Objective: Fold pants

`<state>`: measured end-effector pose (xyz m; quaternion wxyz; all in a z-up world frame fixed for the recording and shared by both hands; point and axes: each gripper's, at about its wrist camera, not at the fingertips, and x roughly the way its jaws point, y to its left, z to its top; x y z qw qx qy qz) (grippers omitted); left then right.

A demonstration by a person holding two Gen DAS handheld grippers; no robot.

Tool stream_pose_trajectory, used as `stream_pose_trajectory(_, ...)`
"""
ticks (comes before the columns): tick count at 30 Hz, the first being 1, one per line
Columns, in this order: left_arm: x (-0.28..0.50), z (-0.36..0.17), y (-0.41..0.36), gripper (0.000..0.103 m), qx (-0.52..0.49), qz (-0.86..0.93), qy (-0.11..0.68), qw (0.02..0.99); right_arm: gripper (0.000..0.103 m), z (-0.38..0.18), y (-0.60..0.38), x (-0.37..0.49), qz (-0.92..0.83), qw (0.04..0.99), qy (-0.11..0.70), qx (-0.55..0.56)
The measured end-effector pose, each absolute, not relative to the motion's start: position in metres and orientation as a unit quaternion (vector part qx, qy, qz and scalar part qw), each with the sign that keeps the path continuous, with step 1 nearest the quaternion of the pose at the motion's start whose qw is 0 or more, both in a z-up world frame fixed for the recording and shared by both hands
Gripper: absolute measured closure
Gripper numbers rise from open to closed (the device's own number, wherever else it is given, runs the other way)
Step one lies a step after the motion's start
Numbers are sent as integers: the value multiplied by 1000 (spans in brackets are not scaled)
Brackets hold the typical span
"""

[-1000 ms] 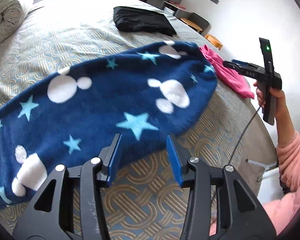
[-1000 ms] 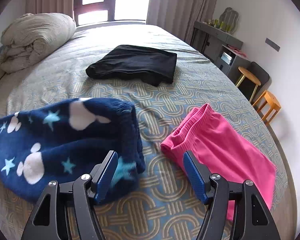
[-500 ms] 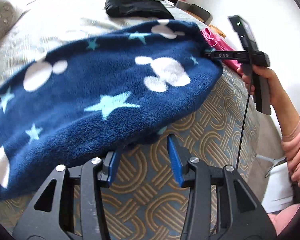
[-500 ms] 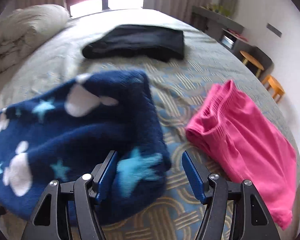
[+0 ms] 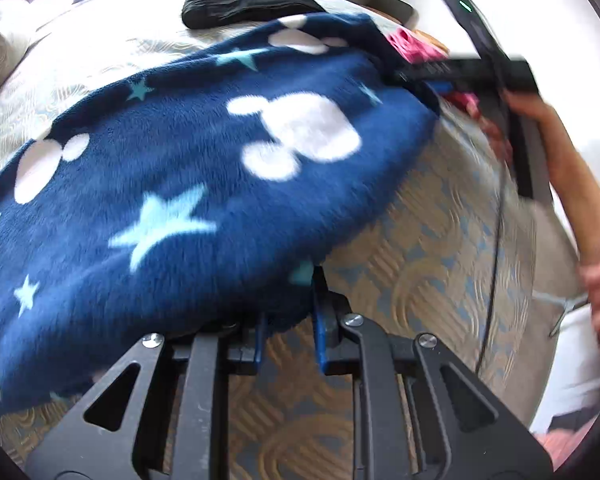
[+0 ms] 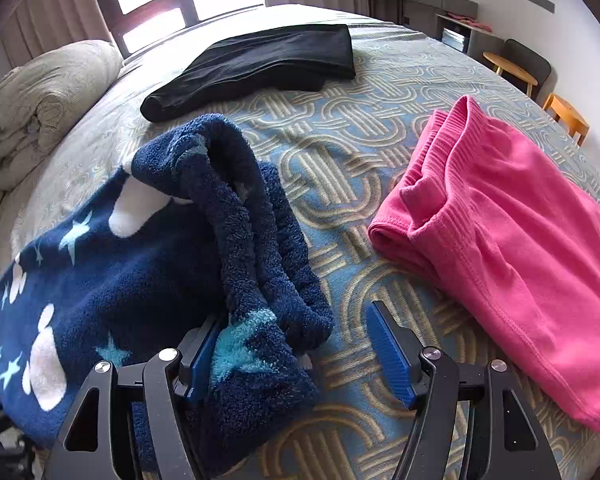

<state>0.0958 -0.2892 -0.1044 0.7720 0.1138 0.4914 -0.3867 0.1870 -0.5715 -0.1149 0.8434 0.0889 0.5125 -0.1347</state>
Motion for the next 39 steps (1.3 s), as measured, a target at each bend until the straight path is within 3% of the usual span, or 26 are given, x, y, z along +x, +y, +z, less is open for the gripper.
stream_pose_trajectory(7, 80, -100, -282, 85, 128, -371, 471, 790, 30, -113, -571, 192, -166, 843, 505, 83)
stream_pose_trajectory(12, 68, -98, -277, 85, 153, -371, 451, 797, 30, -81, -552, 185, -220, 857, 464, -42)
stream_pose_trajectory(19, 67, -100, -278, 85, 163, -366, 447, 800, 30, -82, -543, 190, -259, 841, 466, -93)
stream_pose_trajectory(21, 70, -98, -278, 85, 162, -363, 447, 802, 30, -99, -562, 200, -268, 812, 513, -71)
stream_pose_trajectory(24, 72, -90, -265, 85, 134, -362, 458, 801, 30, -77, -580, 185, -258, 830, 491, 49)
stream_pose_trajectory(27, 70, -78, -242, 80, 103, -365, 466, 800, 30, -51, -571, 172, -230, 844, 479, 70)
stream_pose_trajectory(29, 66, -67, -214, 73, 77, -357, 461, 809, 30, -36, -553, 166, -219, 854, 470, 47)
stream_pose_trajectory(31, 65, -59, -181, 56, 38, -336, 462, 820, 30, -22, -528, 162, -188, 866, 463, 29)
stream_pose_trajectory(39, 78, -65, 20, 53, -198, -145, 463, 852, 29, -17, -370, 172, 14, 876, 482, -6)
